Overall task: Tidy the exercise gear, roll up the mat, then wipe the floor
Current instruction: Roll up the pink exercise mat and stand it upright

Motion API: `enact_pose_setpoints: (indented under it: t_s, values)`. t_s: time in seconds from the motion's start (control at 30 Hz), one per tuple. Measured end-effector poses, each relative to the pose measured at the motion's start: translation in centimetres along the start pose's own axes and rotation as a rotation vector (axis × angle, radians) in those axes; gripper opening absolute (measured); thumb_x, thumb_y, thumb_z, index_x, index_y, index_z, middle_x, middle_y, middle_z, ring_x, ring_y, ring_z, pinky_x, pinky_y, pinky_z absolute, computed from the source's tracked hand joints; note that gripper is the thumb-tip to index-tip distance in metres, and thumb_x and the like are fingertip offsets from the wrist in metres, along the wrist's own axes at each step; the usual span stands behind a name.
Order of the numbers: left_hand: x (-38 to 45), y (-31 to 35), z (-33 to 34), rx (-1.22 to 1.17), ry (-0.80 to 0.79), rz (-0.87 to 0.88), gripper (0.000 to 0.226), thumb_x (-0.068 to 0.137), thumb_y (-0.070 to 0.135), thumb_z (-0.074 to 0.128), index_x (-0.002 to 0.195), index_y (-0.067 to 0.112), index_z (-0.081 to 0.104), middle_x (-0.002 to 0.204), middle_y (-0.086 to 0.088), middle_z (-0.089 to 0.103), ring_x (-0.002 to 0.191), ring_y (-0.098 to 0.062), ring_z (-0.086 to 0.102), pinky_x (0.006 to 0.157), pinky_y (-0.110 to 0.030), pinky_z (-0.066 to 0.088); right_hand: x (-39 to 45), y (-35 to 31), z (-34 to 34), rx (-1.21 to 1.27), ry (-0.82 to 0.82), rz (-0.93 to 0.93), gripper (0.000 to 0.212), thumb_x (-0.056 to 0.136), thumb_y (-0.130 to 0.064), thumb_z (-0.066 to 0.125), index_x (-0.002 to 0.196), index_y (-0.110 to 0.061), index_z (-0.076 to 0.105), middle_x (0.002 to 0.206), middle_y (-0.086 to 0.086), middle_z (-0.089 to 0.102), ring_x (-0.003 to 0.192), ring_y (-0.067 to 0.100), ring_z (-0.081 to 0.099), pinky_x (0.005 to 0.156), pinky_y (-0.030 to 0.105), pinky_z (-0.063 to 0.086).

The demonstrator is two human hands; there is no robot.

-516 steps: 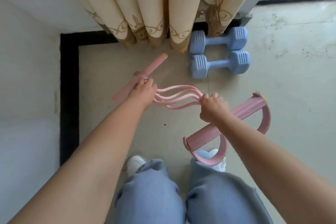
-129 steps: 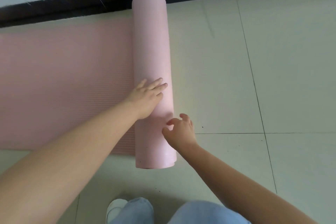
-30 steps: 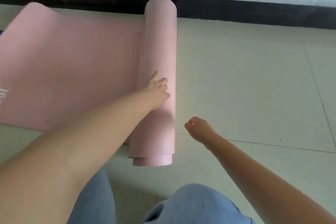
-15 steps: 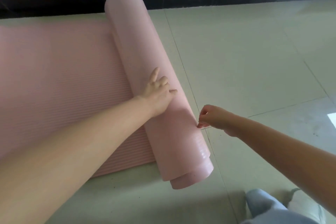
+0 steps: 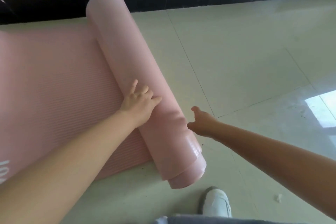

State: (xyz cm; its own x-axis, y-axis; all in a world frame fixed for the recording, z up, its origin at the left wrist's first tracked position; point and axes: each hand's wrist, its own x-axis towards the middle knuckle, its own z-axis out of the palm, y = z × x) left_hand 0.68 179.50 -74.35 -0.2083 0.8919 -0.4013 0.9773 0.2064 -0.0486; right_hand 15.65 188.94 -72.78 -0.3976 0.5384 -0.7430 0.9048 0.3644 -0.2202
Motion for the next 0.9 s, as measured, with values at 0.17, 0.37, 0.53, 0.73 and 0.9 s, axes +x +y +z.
enact_pose_setpoints:
  t_s: [0.17, 0.37, 0.53, 0.73, 0.9]
  values:
    - [-2.7, -2.4, 2.5, 0.07, 0.312, 0.031, 0.023, 0.047, -0.003, 0.056, 0.059, 0.01, 0.07, 0.089, -0.012, 0.074, 0.093, -0.031, 0.07, 0.077, -0.059, 0.051, 1.5, -1.9, 3.7, 0.139, 0.054, -0.055, 0.04, 0.093, -0.024, 0.048, 0.129, -0.007, 0.05, 0.111, 0.011, 0.059, 0.096, 0.024, 0.053, 0.071, 0.026, 0.043]
    - [-6.2, -4.7, 5.7, -0.069, 0.272, -0.198, 0.042, 0.073, 0.023, 0.039, 0.089, 0.014, 0.077, 0.054, -0.009, 0.062, 0.061, -0.028, 0.065, 0.077, -0.046, 0.053, 0.0, -4.3, 7.7, 0.322, 0.145, -0.336, 0.022, 0.088, -0.011, 0.054, 0.1, -0.009, 0.073, 0.121, 0.004, 0.054, 0.104, 0.018, 0.051, 0.08, 0.015, 0.034]
    - [-8.9, -5.7, 6.1, -0.182, 0.162, -0.436, 0.043, 0.078, 0.038, 0.043, 0.065, 0.011, 0.074, 0.078, -0.015, 0.068, 0.087, -0.03, 0.059, 0.073, -0.048, 0.051, 0.4, -5.5, 8.4, 0.48, 0.21, -0.358, 0.031, 0.089, -0.005, 0.048, 0.119, -0.007, 0.057, 0.124, 0.006, 0.055, 0.089, 0.013, 0.053, 0.064, 0.007, 0.04]
    - [-8.4, -4.8, 5.3, -0.154, 0.173, -0.321, 0.028, 0.064, 0.016, 0.053, 0.078, 0.005, 0.074, 0.091, -0.01, 0.074, 0.09, -0.03, 0.072, 0.074, -0.045, 0.056, 1.9, -7.4, 9.5, 0.228, 0.051, -0.364, 0.037, 0.096, -0.013, 0.038, 0.131, -0.011, 0.05, 0.133, 0.009, 0.049, 0.119, 0.024, 0.051, 0.097, 0.028, 0.039]
    - [-7.7, -5.1, 4.4, -0.04, 0.231, -0.304, 0.058, 0.063, 0.005, 0.024, 0.088, 0.009, 0.076, 0.077, -0.009, 0.074, 0.078, -0.027, 0.073, 0.078, -0.056, 0.052, 1.9, -7.2, 8.5, 0.195, 0.005, -0.391, 0.046, 0.087, 0.001, 0.04, 0.127, -0.015, 0.058, 0.136, 0.008, 0.047, 0.125, 0.023, 0.046, 0.102, 0.026, 0.035]
